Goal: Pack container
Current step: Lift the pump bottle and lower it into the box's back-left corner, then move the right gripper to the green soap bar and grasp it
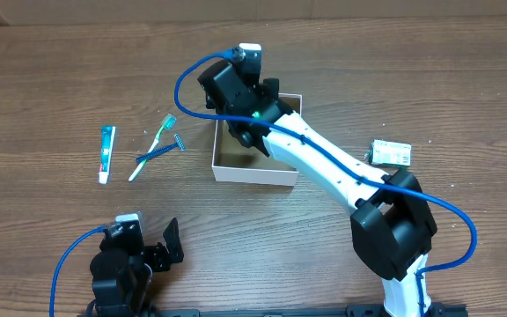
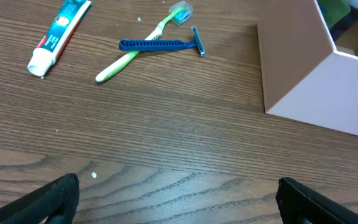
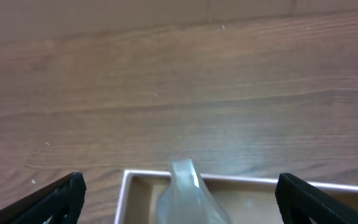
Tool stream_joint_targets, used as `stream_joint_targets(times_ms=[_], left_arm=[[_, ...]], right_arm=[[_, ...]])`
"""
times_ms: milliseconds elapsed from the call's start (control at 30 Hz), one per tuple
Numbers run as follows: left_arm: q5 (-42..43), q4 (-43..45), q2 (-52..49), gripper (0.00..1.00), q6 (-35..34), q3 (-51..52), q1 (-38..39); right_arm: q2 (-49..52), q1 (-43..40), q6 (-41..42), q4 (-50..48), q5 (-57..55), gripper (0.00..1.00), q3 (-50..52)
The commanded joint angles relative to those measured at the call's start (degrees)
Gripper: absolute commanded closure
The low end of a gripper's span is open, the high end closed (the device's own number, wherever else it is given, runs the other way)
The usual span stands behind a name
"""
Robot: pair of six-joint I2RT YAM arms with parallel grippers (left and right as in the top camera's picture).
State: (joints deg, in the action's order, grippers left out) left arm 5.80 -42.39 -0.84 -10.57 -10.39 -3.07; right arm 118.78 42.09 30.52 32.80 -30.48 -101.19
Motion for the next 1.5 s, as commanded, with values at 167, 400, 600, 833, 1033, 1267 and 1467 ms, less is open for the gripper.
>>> stream_joint_targets(times_ms=[167, 400, 600, 833, 1033, 1267, 1467], left_arm=[[0.0, 0.0, 0.6, 0.00, -0.8, 0.9, 0.1], [0.0, 0.0, 0.6, 0.00, -0.8, 0.9, 0.1], [0.0, 0.0, 0.6, 0.00, -0.8, 0.9, 0.1], [0.0, 0.0, 0.6, 0.00, -0.8, 0.9, 0.1], [0.0, 0.0, 0.6, 0.00, -0.8, 0.9, 0.1], [0.0, 0.0, 0.6, 0.00, -0.8, 0.9, 0.1], [0.0, 0.0, 0.6, 0.00, -0.8, 0.9, 0.1]], right_arm=[[-15.5, -6.3, 3.5, 28.4, -0.2, 0.00, -18.5], [-20.0, -33.2, 7.5, 47.4, 18.7, 0.00, -18.9], [-14.9, -45.5, 8.8, 53.2, 24.7, 0.00, -13.7], [-12.4, -46.3, 20.0, 42.0, 26.6, 0.00, 2.5], [-12.4, -46.3, 22.0, 29.3, 29.4, 0.00, 17.1], [-12.3, -46.3, 23.5, 18.7, 30.2, 0.01, 28.0], [-12.3, -46.3, 23.5, 11.3, 29.6, 0.02, 33.9]])
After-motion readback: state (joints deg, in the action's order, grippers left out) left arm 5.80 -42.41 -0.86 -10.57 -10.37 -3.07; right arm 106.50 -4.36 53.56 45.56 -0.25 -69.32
